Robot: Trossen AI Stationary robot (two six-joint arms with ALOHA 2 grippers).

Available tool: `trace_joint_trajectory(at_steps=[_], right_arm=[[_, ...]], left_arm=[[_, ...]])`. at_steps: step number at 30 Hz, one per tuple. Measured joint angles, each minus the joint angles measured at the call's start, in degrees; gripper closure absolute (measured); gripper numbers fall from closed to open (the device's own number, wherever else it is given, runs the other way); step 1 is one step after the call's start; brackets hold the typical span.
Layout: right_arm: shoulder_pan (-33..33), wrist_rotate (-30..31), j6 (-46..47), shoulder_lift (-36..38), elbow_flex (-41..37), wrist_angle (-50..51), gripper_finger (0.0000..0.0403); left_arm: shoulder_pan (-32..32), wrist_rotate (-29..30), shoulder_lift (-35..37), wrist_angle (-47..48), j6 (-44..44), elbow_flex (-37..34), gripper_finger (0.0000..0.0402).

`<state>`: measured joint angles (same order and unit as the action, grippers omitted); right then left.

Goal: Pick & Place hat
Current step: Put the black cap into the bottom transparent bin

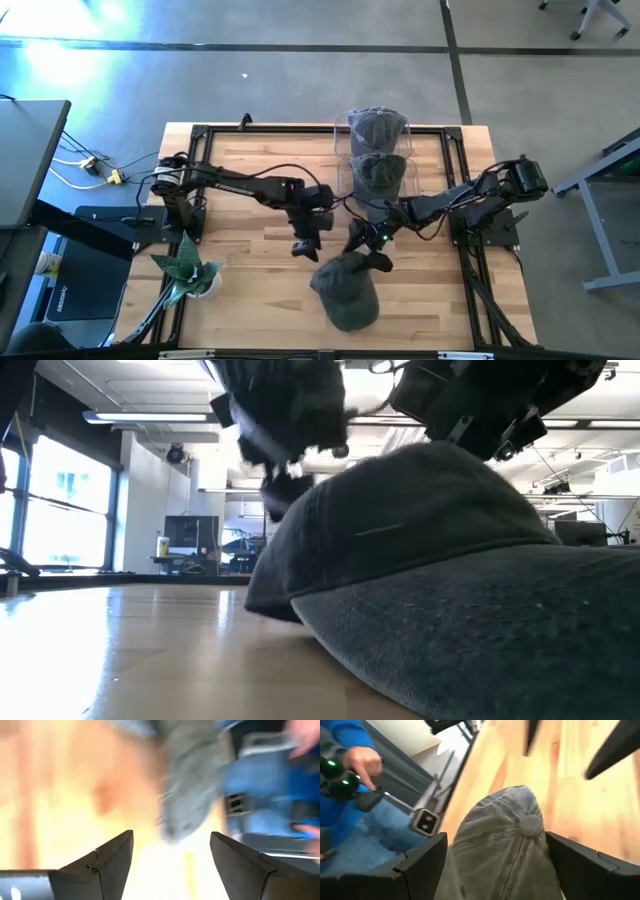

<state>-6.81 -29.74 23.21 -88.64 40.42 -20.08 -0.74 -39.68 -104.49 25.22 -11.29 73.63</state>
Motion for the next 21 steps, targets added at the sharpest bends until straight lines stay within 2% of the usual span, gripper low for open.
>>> trace_joint_trajectory(at_steps=[3,8,11,16,19,21], right_arm=[[0.2,2.4,-1.2,0.0,0.0,0.4,0.0080],[1.3,1.8,-1.5,-0.8,0.0,-0.3,0.0080],[2.1,0.4,-1.2,-2.6,0.0,-2.1,0.0080],[3.2,-3.0,0.0,-6.3,1.6,-4.7,0.0080],[3.0,-5.9,-2.2,-8.6,5.6,-2.9,0.0080],[2.9,-7.4,-4.1,-10.2,8.9,2.0,0.0080]], left_arm=[[-0.6,4.2,-0.1,5.6,4.0,-0.4,0.0142],[0.1,5.3,1.6,5.3,2.8,-5.4,0.0142],[1.1,7.6,5.5,2.1,-1.2,-10.1,0.0142],[2.4,15.7,15.0,-2.4,-11.3,-18.7,0.0142],[2.6,20.3,21.3,-2.6,-17.1,-22.8,0.0142],[2.8,22.9,23.6,-3.8,-20.0,-24.1,0.0142]])
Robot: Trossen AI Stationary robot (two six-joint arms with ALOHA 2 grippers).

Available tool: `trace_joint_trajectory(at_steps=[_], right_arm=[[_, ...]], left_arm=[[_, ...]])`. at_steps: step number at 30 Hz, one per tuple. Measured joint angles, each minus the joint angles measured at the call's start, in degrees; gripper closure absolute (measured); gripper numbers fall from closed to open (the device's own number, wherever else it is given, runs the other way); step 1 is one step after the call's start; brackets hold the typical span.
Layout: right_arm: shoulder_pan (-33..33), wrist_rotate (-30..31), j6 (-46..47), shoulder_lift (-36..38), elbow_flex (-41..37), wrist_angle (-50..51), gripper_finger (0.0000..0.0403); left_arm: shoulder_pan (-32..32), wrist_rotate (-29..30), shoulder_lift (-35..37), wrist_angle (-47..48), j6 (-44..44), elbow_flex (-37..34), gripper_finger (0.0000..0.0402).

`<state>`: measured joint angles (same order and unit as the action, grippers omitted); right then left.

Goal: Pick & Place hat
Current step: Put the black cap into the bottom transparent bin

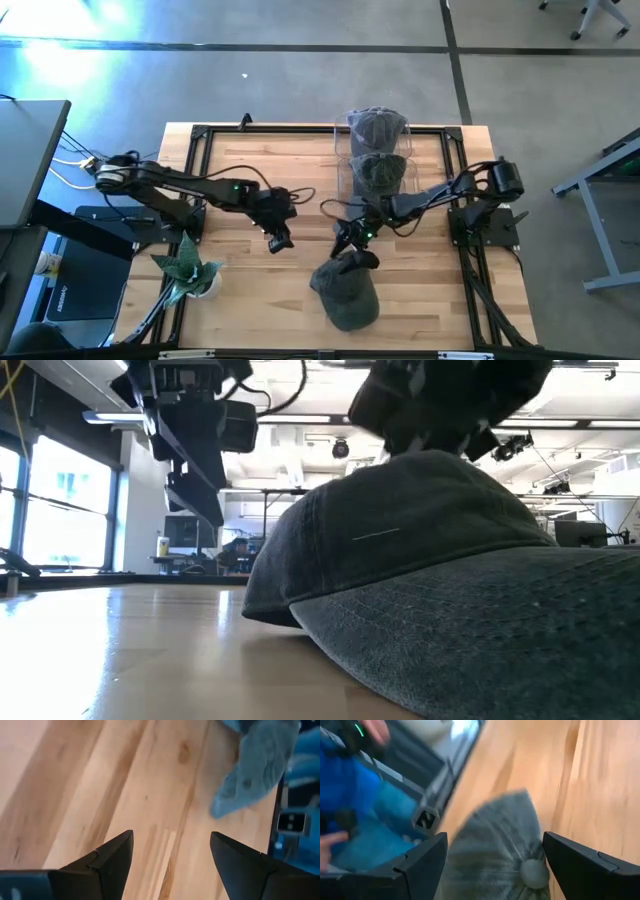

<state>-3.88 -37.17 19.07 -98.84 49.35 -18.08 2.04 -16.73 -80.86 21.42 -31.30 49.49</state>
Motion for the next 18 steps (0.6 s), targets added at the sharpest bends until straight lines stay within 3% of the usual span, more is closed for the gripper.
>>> trace_joint_trajectory(at_steps=[4,9,18], right_arm=[[0.2,-1.3,-6.1,-2.3,5.3,13.8,0.0080],[0.7,-1.7,-10.1,-2.7,8.7,22.7,0.0080],[2.9,-8.0,-8.5,-2.8,10.1,26.0,0.0082]], left_arm=[[0.2,1.2,3.0,-2.0,-2.0,-1.4,0.0142],[0.3,2.3,2.8,-3.3,-1.5,-1.4,0.0142],[0.3,2.1,2.0,-8.5,0.9,-1.3,0.0142]])
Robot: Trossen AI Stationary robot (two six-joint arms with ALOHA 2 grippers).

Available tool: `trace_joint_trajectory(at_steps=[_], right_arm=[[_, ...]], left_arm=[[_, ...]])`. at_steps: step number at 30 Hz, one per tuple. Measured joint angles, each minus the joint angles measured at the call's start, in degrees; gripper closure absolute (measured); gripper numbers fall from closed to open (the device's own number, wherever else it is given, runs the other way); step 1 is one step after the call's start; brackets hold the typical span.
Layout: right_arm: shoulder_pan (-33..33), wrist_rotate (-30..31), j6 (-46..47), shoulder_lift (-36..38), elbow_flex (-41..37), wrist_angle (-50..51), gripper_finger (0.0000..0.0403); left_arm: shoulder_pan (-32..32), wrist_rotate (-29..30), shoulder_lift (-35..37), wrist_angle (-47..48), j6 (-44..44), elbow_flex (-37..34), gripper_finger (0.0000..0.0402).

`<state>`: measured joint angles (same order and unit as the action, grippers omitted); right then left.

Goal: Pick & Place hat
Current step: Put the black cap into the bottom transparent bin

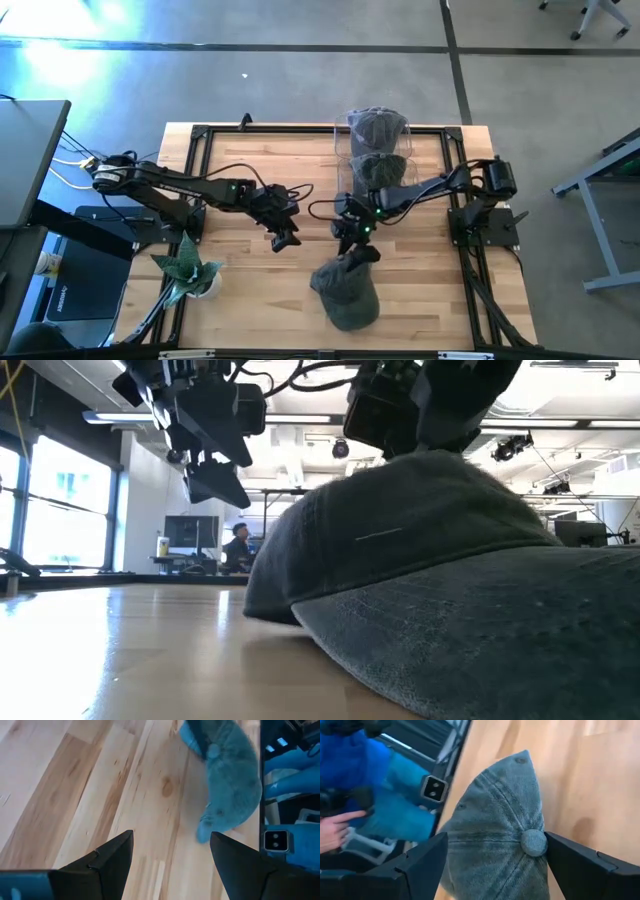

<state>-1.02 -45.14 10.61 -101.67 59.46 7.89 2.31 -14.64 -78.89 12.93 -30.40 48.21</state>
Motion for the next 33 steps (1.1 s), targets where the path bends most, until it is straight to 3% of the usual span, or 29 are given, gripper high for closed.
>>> trace_joint_trajectory(at_steps=[11,25,33], right_arm=[[-1.7,-3.9,5.3,-1.6,0.0,-4.5,0.0161],[-2.1,-13.9,7.4,-1.6,0.0,-5.1,0.0375],[-0.8,-12.8,11.3,3.2,0.0,-3.4,0.0366]], left_arm=[[0.0,-0.2,0.0,0.5,0.7,0.0,0.0142],[0.0,-0.2,0.0,0.5,2.0,0.0,0.0142],[0.0,-0.2,0.0,0.7,2.1,0.0,0.0142]])
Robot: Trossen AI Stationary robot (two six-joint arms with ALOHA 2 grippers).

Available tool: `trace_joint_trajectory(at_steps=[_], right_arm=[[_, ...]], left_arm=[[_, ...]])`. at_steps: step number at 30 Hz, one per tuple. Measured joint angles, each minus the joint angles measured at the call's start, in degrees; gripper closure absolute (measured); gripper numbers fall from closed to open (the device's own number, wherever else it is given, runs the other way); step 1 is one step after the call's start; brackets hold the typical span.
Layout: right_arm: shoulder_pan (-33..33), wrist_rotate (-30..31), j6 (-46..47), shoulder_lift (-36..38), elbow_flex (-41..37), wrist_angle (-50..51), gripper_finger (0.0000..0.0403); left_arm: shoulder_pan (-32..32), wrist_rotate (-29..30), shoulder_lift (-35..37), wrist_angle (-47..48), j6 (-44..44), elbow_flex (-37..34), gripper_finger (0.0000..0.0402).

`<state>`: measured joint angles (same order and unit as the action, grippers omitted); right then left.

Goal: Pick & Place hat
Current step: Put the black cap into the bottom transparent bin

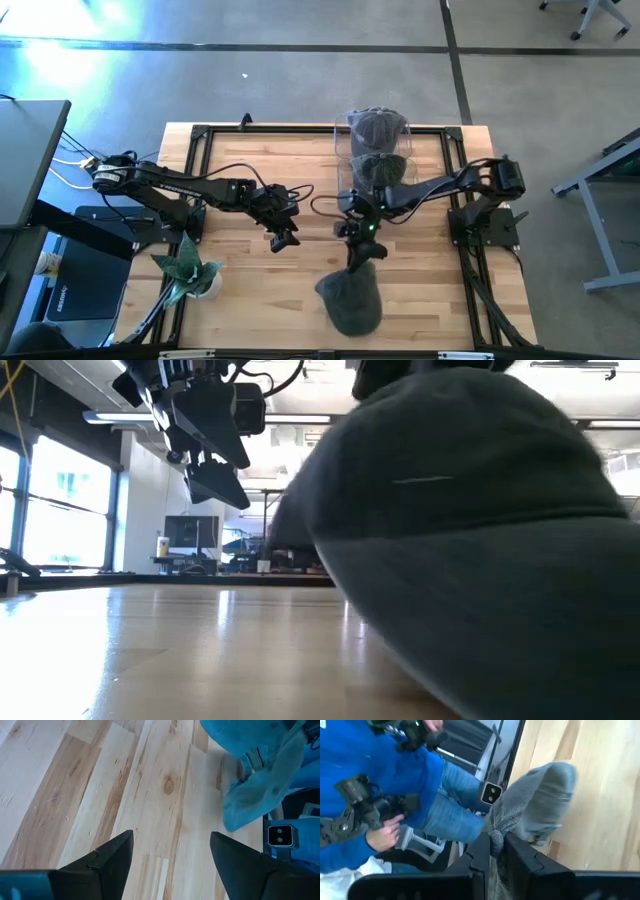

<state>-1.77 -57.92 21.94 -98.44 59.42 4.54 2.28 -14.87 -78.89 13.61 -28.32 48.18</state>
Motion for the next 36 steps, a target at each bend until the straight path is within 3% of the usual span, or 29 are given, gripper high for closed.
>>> trace_joint_trajectory(at_steps=[9,21,28,36], right_arm=[[1.9,-0.8,5.1,12.3,0.0,2.2,0.0374],[11.7,-1.0,13.6,29.0,0.0,3.4,0.0374],[22.6,-2.7,9.0,36.8,0.0,9.6,0.0374],[34.4,-10.1,-1.6,36.1,0.0,10.7,0.0374]], left_arm=[[0.0,-1.4,0.0,-0.5,-0.3,1.3,0.0142],[0.0,-1.1,0.0,-0.3,3.7,12.6,0.0142],[0.0,0.2,0.0,-0.2,2.6,17.4,0.0142],[0.0,3.2,0.0,-0.2,0.6,20.9,0.0142]])
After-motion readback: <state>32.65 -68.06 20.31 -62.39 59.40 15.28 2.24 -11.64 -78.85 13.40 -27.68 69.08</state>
